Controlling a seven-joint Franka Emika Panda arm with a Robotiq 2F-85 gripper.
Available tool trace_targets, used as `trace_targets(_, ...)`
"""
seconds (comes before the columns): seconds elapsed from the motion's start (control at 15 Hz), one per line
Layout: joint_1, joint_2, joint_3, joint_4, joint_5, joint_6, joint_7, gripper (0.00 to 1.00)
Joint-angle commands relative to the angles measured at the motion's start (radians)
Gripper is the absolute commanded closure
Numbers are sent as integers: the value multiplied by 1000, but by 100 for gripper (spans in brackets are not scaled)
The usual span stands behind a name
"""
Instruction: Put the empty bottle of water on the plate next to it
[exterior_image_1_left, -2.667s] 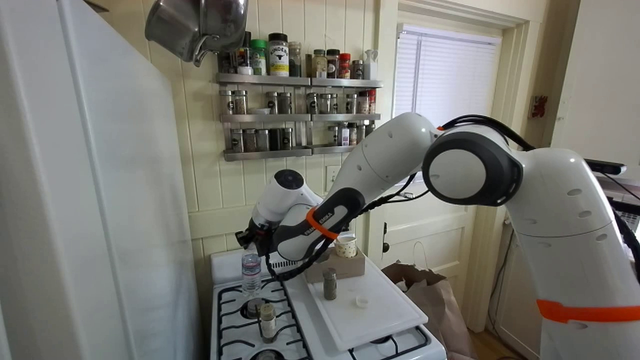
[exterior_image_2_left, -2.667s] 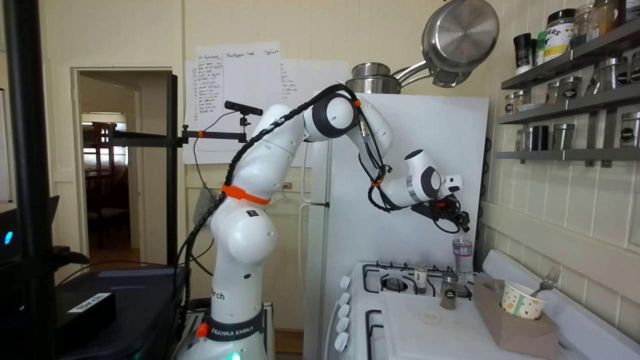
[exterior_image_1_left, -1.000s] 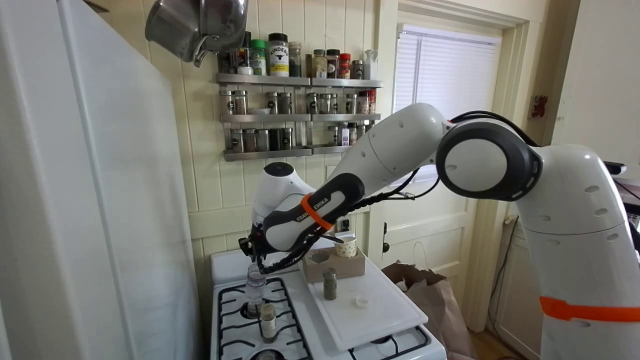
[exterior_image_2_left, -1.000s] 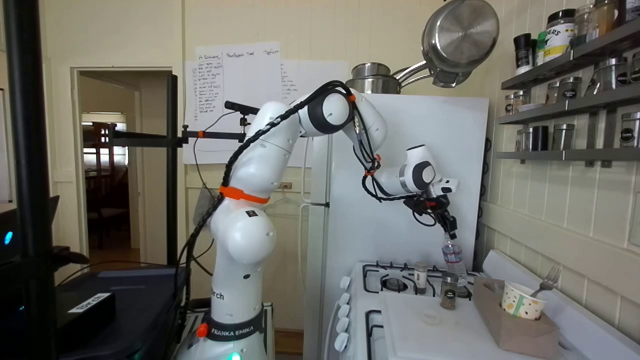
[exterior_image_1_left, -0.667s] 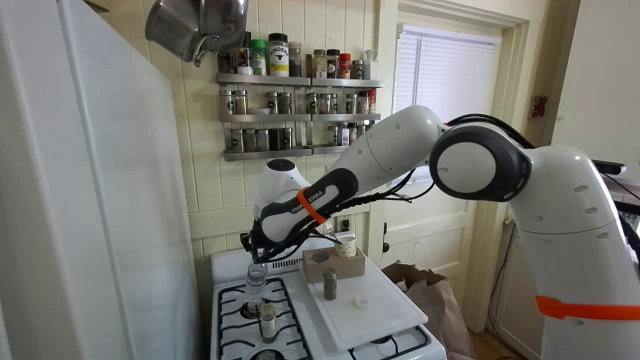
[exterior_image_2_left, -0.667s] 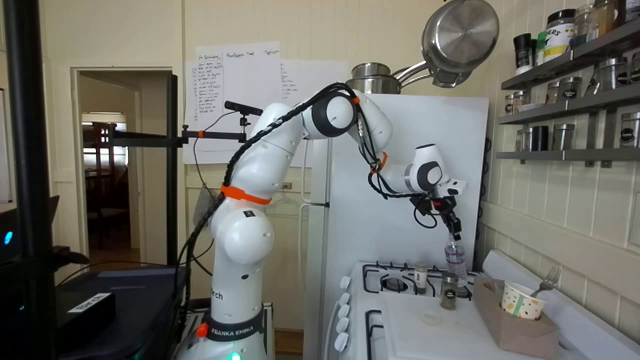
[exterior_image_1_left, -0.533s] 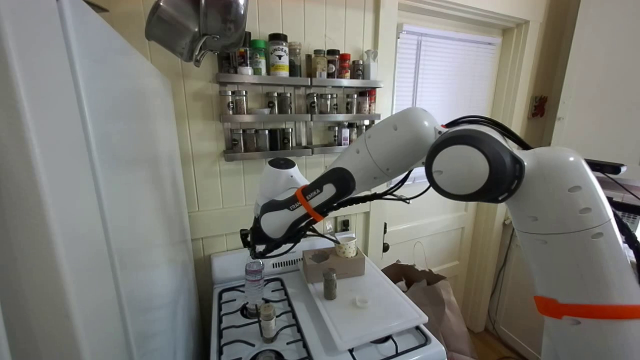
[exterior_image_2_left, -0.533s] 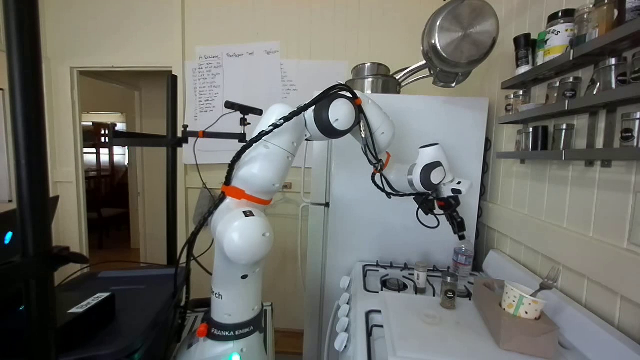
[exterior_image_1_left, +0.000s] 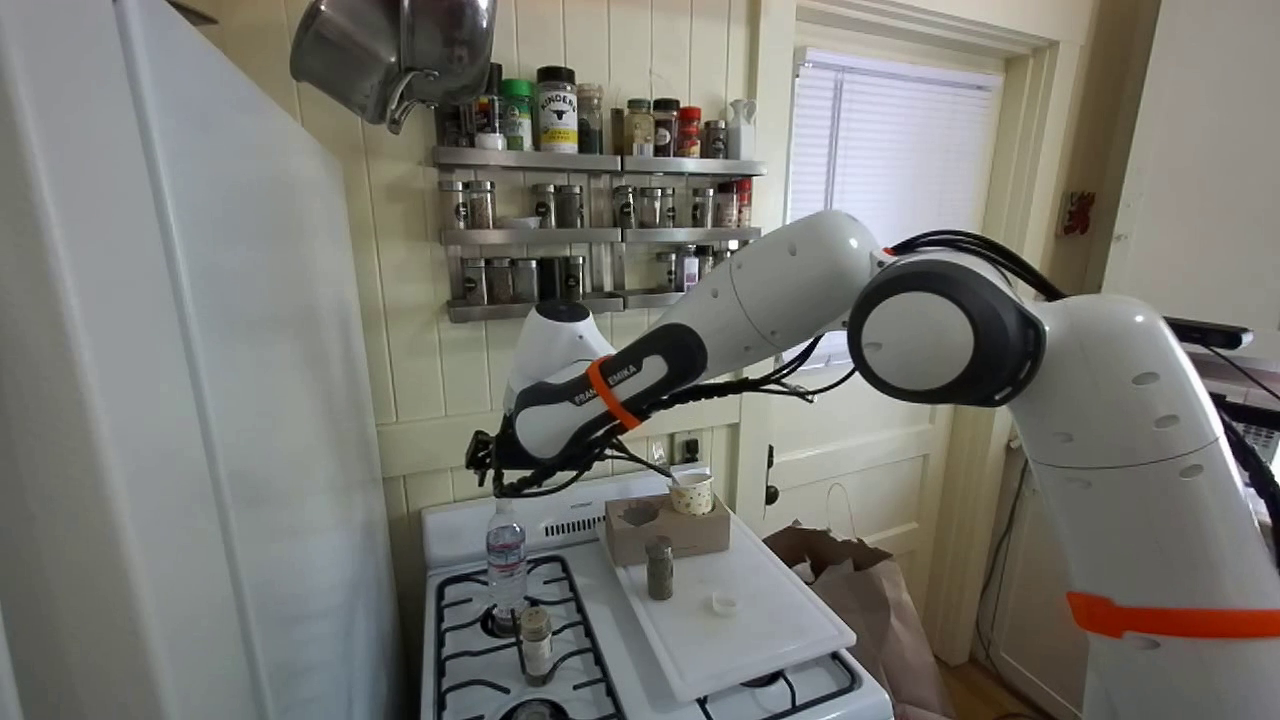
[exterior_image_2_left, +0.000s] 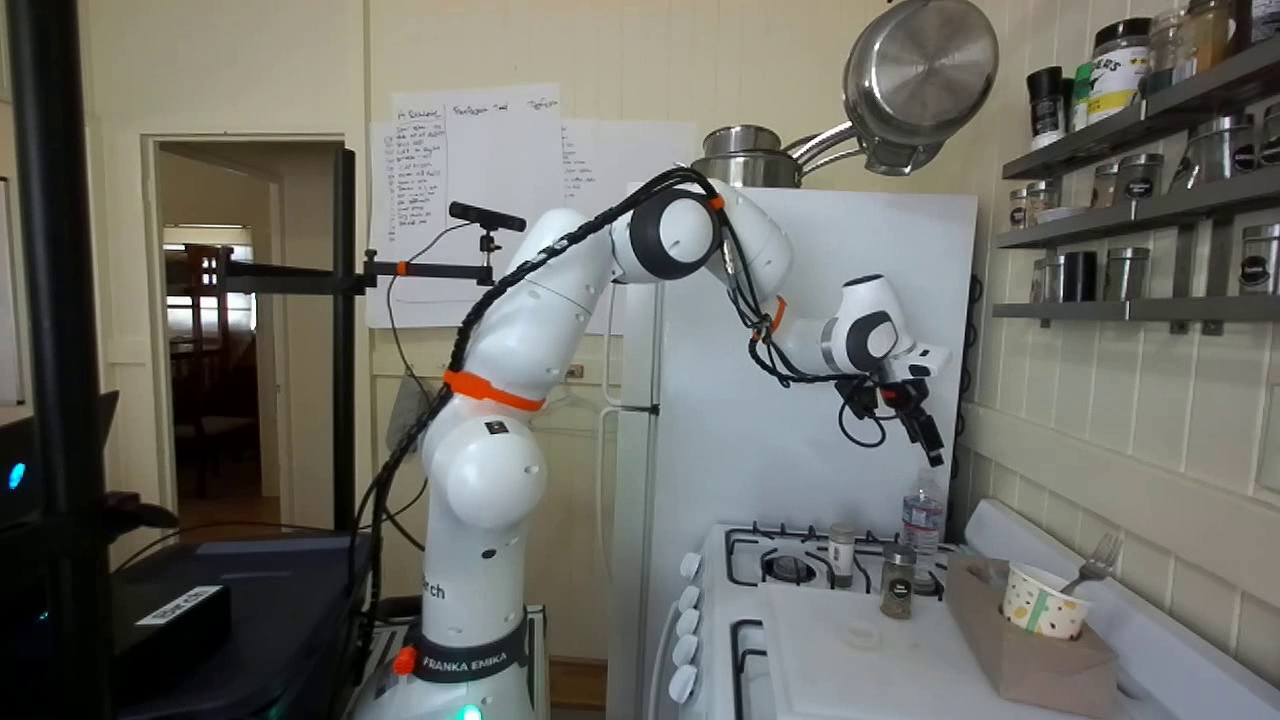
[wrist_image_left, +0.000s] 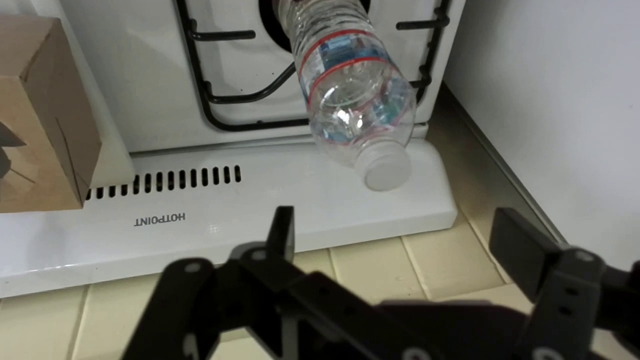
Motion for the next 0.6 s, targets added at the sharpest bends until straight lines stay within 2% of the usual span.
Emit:
trace_targets(0.0, -33, -132, 58, -90, 64, -109, -95, 0)
trace_targets(0.07, -37, -169, 63, -113, 61, -154, -121, 0)
trace_targets(0.27, -86, -298, 122, -199, 161, -278, -319, 0)
trace_targets(0.47, -120, -407, 148, -266, 254, -322, -534, 0)
trace_targets(0.53, -106, -318, 141, -176, 178, -308, -404, 0)
